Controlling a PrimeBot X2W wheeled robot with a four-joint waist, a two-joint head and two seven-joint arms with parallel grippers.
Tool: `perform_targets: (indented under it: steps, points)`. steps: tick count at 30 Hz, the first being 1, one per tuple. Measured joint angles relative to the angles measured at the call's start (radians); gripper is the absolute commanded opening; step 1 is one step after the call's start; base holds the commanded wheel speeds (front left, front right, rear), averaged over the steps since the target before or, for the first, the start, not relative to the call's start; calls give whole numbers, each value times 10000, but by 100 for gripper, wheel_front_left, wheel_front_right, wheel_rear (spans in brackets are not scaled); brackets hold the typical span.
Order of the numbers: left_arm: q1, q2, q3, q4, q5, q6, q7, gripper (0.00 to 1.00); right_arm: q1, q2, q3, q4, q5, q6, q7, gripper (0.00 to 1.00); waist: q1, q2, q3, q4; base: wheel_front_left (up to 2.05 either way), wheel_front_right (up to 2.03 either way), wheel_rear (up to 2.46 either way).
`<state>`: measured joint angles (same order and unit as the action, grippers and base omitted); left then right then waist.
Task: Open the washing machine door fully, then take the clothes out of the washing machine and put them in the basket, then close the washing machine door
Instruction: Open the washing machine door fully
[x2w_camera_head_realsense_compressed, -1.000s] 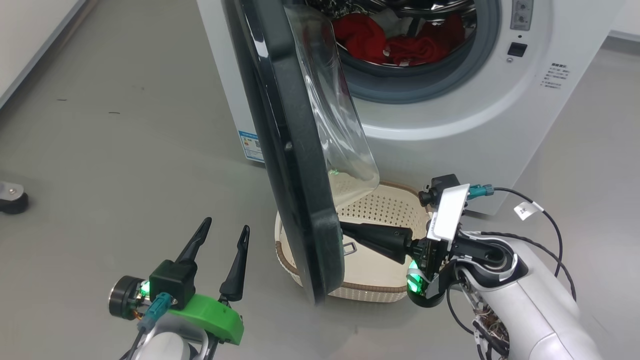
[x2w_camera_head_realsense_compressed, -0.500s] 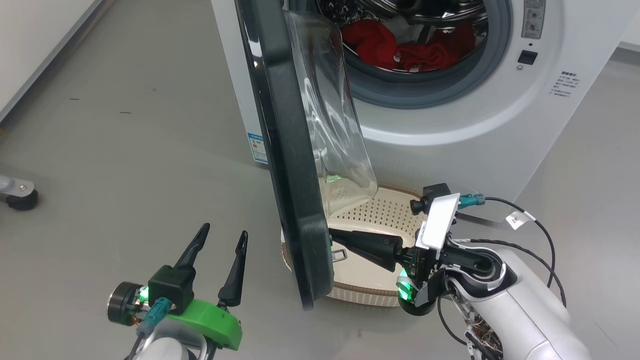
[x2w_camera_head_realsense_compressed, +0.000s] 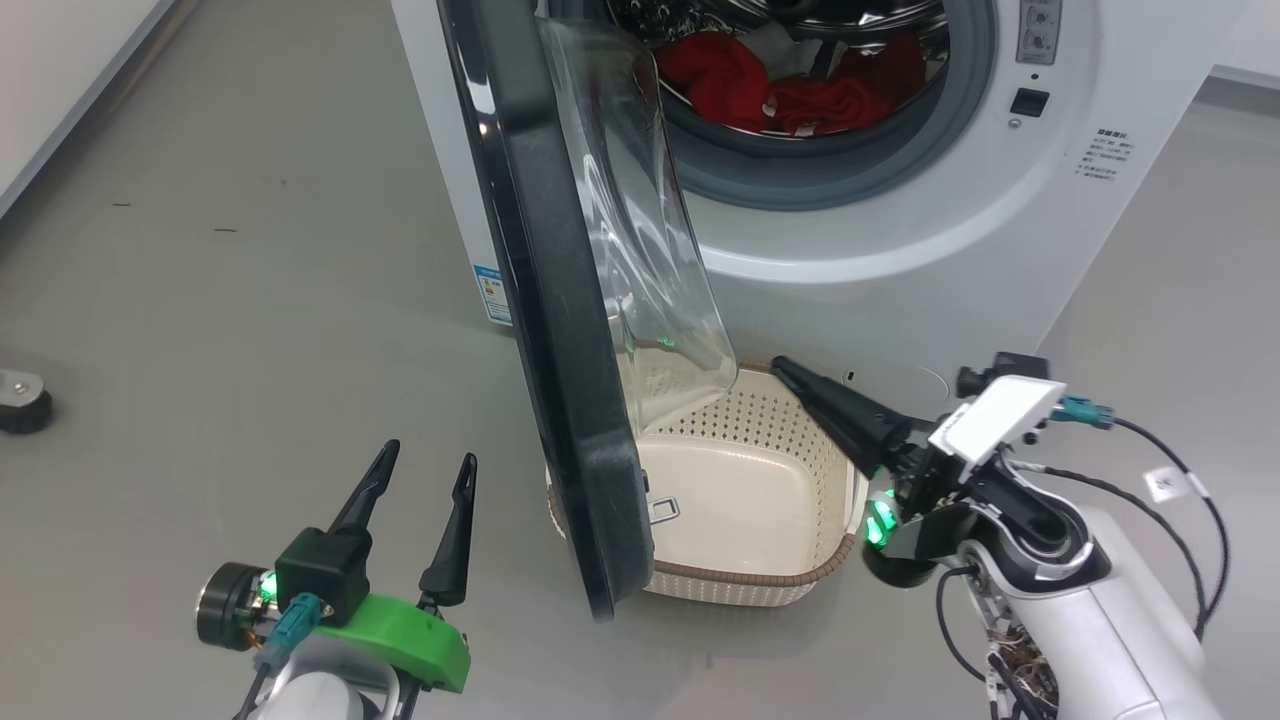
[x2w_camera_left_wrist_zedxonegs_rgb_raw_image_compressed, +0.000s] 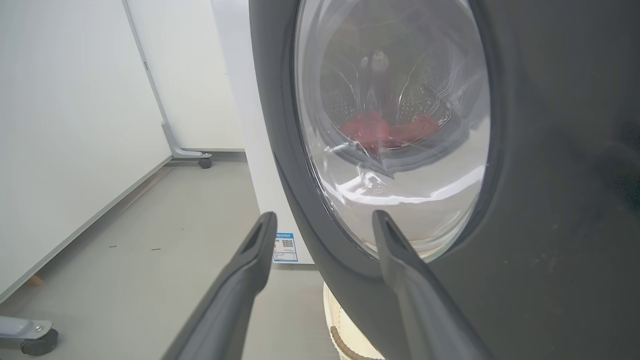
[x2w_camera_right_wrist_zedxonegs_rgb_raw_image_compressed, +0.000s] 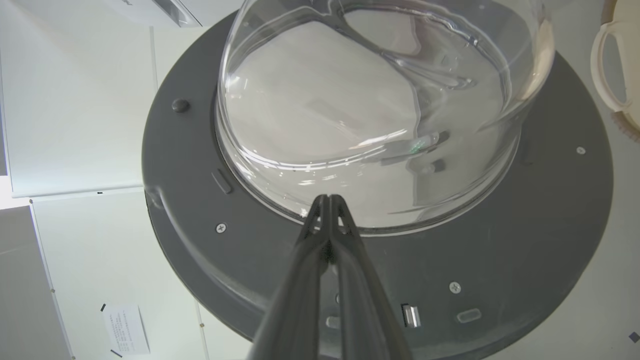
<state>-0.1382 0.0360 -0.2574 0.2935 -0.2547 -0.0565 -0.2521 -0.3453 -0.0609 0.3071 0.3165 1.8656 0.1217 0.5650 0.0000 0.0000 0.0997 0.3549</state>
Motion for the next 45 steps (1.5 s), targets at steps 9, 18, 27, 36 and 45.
perform_targets:
  steps: [9,18,27,36,45]
  points:
    - [25,0,17,2,-2,0,0,100,819,-336,-842,-725,-1795,0,-1856,100,0,0,-33,-73,0,0,0]
    - [127,-2,71,132,6,90,0,100,1732,-819,-742,-1011,-4303,0,-3891,100,0,0,-118,-151,0,0,0]
    - [213,8,84,221,12,119,0,100,2242,-1808,-138,-1060,-7643,2,-6217,100,0,0,-205,-218,0,0,0]
    - [255,8,134,265,10,155,0,100,2367,-3078,46,-380,-11791,-727,-8592,100,0,0,-358,-236,0,0,0]
    - [394,12,138,370,10,165,0,100,2744,-3162,-140,-851,-14262,-2188,-8245,100,0,0,-591,-256,0,0,0]
